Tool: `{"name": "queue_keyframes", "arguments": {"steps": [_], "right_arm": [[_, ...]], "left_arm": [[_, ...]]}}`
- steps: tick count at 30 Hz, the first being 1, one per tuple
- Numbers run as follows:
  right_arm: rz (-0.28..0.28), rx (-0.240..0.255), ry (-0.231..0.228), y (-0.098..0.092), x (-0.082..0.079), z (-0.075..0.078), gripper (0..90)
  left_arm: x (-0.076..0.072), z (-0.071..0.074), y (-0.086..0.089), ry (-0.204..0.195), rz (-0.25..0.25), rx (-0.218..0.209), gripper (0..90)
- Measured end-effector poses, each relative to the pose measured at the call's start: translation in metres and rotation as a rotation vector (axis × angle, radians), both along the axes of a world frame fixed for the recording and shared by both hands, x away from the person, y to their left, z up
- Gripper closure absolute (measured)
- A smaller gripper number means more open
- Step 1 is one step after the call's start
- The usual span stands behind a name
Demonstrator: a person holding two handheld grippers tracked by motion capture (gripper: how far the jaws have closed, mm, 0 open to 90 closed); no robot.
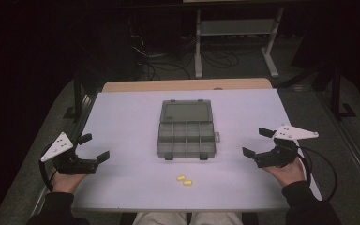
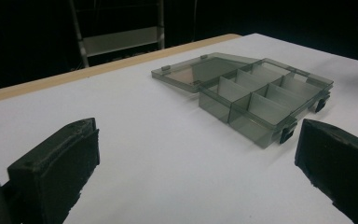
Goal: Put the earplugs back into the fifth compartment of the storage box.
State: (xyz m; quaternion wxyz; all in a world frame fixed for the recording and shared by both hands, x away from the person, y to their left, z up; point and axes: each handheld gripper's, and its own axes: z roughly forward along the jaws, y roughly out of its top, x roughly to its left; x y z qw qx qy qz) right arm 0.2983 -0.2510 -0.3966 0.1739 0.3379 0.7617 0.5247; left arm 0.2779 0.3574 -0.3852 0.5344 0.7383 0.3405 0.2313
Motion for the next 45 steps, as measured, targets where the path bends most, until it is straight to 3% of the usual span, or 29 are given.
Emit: {"name": "queue_keyframes", "arguments": {"steps": [11,23,27,37,45], "right_arm": [[0.009,-0.012,0.001,0.001,-0.001,0.000,0.0],[0.007,-0.005,0.009,0.000,-0.002,0.000,0.0],[0.000,0.001,0.016,-0.003,-0.002,-0.001,0.0],[-0.003,-0.008,0.018,-0.003,-0.003,-0.002,0.0],[-0.001,-0.012,0.019,-0.002,-0.003,-0.002,0.0]], "left_arm": [[0.001,-0.001,-0.001,0.008,-0.003,-0.002,0.0],[0.003,0.008,-0.014,0.056,-0.045,0.074,0.0],[0.004,0.011,-0.022,0.065,-0.074,0.115,0.0],[0.007,0.031,-0.042,0.065,-0.153,0.160,0.0],[0.011,0.041,-0.073,0.060,-0.235,0.201,0.0]]}}
